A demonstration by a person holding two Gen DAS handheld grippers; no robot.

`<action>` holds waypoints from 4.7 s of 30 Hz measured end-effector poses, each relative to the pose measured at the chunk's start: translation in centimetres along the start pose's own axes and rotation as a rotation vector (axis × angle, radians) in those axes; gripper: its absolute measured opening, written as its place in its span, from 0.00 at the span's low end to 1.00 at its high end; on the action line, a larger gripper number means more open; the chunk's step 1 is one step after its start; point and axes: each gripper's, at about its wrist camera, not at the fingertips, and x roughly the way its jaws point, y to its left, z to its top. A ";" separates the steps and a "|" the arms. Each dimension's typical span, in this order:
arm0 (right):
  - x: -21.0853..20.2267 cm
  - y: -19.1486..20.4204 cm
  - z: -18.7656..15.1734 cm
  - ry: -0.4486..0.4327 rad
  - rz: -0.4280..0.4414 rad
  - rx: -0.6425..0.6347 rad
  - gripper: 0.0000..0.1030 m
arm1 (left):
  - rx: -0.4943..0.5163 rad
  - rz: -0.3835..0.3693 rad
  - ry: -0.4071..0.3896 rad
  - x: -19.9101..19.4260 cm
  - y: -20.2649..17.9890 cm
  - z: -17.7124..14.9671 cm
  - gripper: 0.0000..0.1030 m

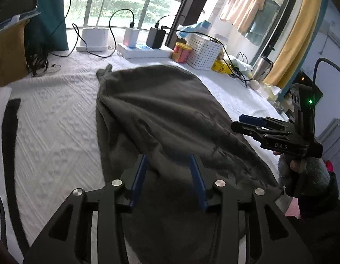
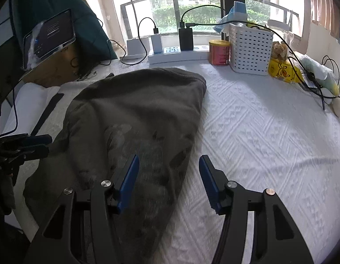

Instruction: Fold small clothes

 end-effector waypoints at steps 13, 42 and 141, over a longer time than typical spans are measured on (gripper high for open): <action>-1.5 -0.5 -3.3 0.028 -0.007 0.010 0.55 | -0.014 -0.094 0.090 -0.1 -1.2 -4.0 0.42; -6.2 2.4 -10.3 0.055 -0.008 -0.056 0.41 | 0.016 -0.166 0.082 -4.3 -0.8 -7.0 0.13; 3.4 -4.4 5.1 0.020 0.049 0.036 0.15 | 0.086 0.211 0.036 8.8 8.2 12.9 0.35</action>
